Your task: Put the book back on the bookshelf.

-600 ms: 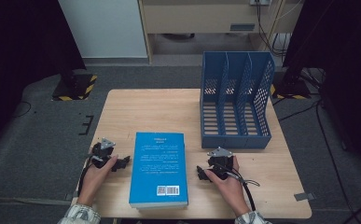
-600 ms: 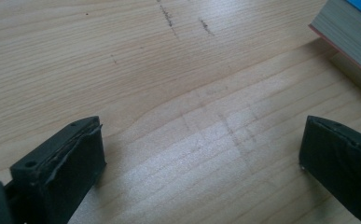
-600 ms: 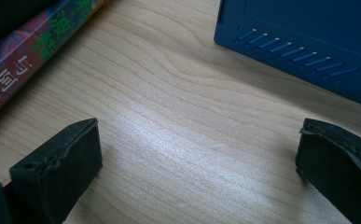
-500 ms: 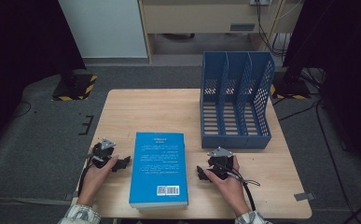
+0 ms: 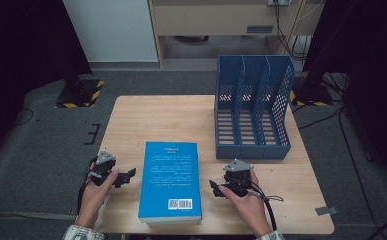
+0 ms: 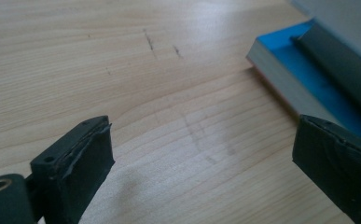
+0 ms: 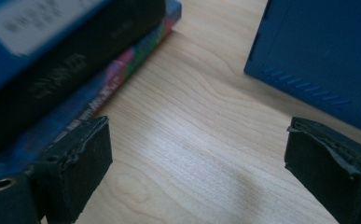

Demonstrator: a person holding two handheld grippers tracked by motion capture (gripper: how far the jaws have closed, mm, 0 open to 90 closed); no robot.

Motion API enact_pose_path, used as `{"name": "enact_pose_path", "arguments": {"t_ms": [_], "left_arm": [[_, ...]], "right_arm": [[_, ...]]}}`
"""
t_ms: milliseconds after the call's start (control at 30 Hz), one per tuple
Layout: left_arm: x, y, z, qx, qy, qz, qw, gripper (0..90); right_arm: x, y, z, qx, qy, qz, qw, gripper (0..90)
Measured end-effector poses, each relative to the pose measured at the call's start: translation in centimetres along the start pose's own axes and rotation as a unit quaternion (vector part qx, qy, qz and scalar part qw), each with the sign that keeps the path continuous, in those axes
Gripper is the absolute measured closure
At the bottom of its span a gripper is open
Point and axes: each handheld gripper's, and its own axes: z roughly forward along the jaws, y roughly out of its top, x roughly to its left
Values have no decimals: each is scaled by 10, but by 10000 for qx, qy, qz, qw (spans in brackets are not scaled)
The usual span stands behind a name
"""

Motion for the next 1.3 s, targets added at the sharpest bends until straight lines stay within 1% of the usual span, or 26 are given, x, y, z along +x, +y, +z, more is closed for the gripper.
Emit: {"name": "enact_pose_path", "arguments": {"t_ms": [67, 167, 200, 233, 300, 333, 367, 433, 467, 500, 533, 567, 600, 667, 733, 767, 800, 833, 900, 933, 1033, 1100, 1133, 1233, 1267, 1300], "left_arm": [[-2, -1, -4, 26, 23, -42, 10000, 45], [-6, 0, -14, -79, -96, -125, 9998, 47], [-8, 1, -17, -99, -92, -68, 9999, 46], [-10, 2, -18, -138, -100, -78, 9998, 46], [-15, 7, -22, -167, -177, -15, 9997, 46], [-15, 7, -22, -167, -177, -15, 9997, 46], [-22, 14, -28, -246, -271, 7, 9993, 46], [-25, 17, -31, -297, -291, 30, 9991, 46], [-30, 22, -36, -313, -293, 124, 9990, 45], [-34, 25, -39, -335, -302, 158, 9989, 44], [-37, 27, -41, -375, -344, 159, 9986, 44], [-37, 27, -41, -375, -344, 159, 9986, 44], [-43, 30, -44, -423, -490, 135, 9978, 43], [-50, 32, -45, -414, -597, 162, 9972, 42], [-59, 34, -44, -360, -712, 304, 9963, 41], [-59, 34, -44, -360, -712, 304, 9963, 40], [-64, 34, -43, -329, -854, 341, 9952, 40], [-69, 34, -40, -340, -908, 358, 9946, 40], [-71, 34, -39, -324, -915, 382, 9945, 41], [-75, 33, -35, -297, -1032, 382, 9935, 41], [-81, 30, -28, -188, -1018, 440, 9937, 40], [-81, 29, -26, -164, -1068, 431, 9932, 36], [-81, 29, -25, -169, -1122, 368, 9929, 36], [-82, 29, -24, -163, -1135, 370, 9927, 31], [-83, 28, -22, -134, -1209, 351, 9920, 26], [-83, 27, -21, -125, -1292, 269, 9912, 23]], "right_arm": [[1, 2, -8, -73, 58, 13, 10000, 85], [4, 7, -19, -234, 165, -4, 9996, 87], [6, 10, -22, -294, 221, -5, 9993, 87], [7, 13, -25, -342, 270, -14, 9991, 88], [10, 19, -30, -445, 323, -55, 9985, 88], [10, 19, -30, -445, 323, -55, 9985, 88], [14, 26, -37, -551, 366, -145, 9977, 84], [15, 28, -39, -581, 379, -177, 9974, 82], [19, 34, -42, -625, 477, -254, 9966, 75], [21, 36, -42, -623, 528, -274, 9963, 72], [24, 39, -42, -631, 597, -339, 9956, 67], [24, 39, -42, -631, 597, -339, 9956, 67], [31, 44, -41, -626, 740, -397, 9945, 63], [38, 48, -37, -605, 878, -480, 9931, 59], [44, 50, -32, -553, 996, -547, 9920, 58], [44, 50, -32, -553, 996, -547, 9920, 58], [47, 51, -29, -516, 1066, -575, 9913, 56], [53, 52, -21, -443, 1181, -642, 9899, 53], [54, 52, -19, -422, 1217, -646, 9896, 51], [56, 52, -14, -361, 1312, -651, 9886, 46], [56, 53, -8, -337, 1358, -598, 9884, 42], [56, 54, -5, -331, 1410, -567, 9878, 40], [55, 55, -4, -317, 1456, -523, 9875, 39], [53, 55, 0, -309, 1547, -395, 9867, 31], [53, 54, 1, -316, 1560, -361, 9866, 30], [52, 54, 2, -325, 1580, -325, 9864, 30]]}}
